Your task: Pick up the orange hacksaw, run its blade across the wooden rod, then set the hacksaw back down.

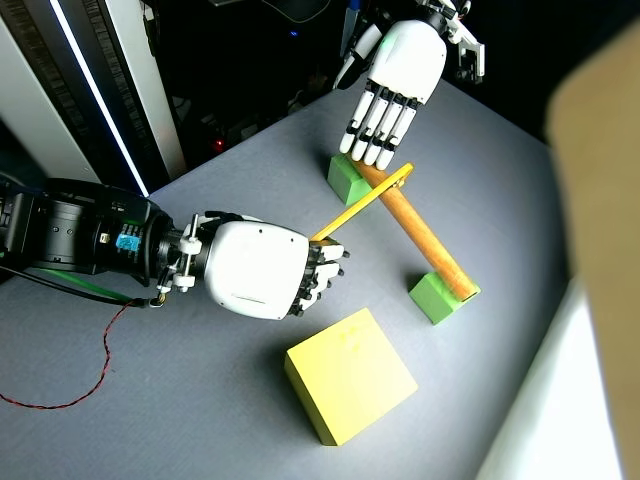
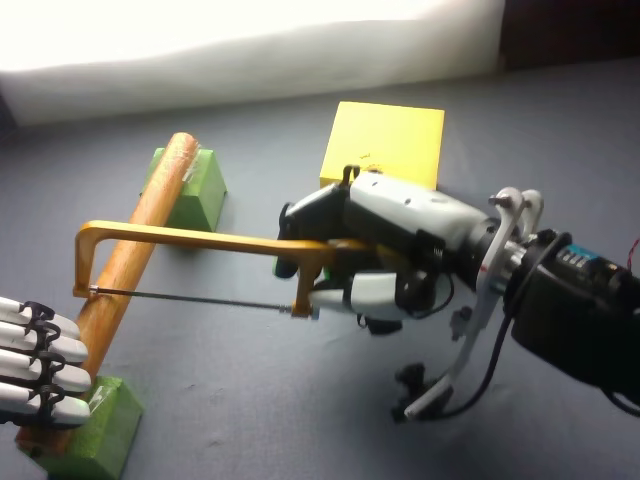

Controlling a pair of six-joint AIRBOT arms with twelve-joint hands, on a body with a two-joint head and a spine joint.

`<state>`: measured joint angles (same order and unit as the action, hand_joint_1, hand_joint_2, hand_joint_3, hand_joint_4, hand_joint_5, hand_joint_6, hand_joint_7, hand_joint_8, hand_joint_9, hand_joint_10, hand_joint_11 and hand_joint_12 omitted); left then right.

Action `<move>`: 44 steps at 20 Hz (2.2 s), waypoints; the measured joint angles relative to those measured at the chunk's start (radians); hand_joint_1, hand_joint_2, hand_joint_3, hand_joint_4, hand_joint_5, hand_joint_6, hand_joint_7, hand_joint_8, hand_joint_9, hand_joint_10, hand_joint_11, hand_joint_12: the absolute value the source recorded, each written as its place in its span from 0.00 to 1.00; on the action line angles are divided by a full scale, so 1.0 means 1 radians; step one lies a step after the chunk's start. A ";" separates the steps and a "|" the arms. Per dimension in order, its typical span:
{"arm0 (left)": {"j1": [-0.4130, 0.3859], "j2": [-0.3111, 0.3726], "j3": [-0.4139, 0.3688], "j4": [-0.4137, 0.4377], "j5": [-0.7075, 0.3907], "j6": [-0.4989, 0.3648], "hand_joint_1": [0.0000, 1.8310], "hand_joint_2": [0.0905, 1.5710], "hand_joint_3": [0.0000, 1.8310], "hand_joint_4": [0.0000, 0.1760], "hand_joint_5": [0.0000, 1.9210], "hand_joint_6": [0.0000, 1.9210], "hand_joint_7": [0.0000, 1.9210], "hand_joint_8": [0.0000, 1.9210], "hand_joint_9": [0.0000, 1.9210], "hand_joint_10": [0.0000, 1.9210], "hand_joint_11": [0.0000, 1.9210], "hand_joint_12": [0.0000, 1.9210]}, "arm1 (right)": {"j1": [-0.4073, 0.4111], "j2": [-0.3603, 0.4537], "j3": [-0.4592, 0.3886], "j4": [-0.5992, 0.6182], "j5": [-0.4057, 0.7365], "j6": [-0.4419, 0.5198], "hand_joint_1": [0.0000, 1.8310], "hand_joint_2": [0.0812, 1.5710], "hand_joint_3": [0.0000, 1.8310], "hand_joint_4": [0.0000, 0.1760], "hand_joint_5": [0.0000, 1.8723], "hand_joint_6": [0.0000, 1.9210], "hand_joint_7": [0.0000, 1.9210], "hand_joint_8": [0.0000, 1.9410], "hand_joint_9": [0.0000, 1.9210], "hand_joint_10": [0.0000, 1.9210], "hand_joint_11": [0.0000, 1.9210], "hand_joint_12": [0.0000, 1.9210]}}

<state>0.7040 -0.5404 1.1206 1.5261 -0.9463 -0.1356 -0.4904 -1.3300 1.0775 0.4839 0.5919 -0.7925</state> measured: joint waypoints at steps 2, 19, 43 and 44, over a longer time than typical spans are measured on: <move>0.000 0.000 0.000 0.000 0.000 0.000 0.00 0.81 0.00 0.00 0.05 0.00 0.04 0.00 0.03 0.00 0.00 0.06 | 0.034 0.046 -0.027 -0.005 -0.005 -0.025 0.75 0.72 0.00 0.00 0.42 0.51 0.45 0.63 0.48 0.69 0.52 0.63; 0.000 0.000 0.005 -0.007 0.005 0.000 0.00 0.81 0.00 0.00 0.05 0.00 0.05 0.00 0.03 0.00 0.00 0.09 | -0.267 0.300 -0.259 -0.071 0.262 -0.062 0.75 0.71 0.00 0.00 0.45 0.49 0.46 0.60 0.49 0.68 0.50 0.66; 0.000 0.000 0.004 -0.007 0.005 0.000 0.00 0.81 0.00 0.00 0.07 0.00 0.06 0.00 0.04 0.00 0.00 0.09 | -0.446 0.264 -0.294 -0.111 0.435 0.037 0.57 0.72 0.00 0.00 0.31 0.05 0.28 0.04 0.28 0.12 0.14 0.64; 0.000 0.000 0.004 -0.006 0.005 0.000 0.00 0.81 0.00 0.00 0.06 0.00 0.05 0.00 0.03 0.00 0.00 0.06 | -0.448 0.266 -0.298 -0.112 0.436 0.037 0.55 0.71 0.00 0.00 0.29 0.01 0.25 0.01 0.27 0.06 0.09 0.64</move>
<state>0.7040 -0.5407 1.1248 1.5204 -0.9413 -0.1356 -0.9382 -1.0645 0.7795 0.3717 1.0275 -0.7551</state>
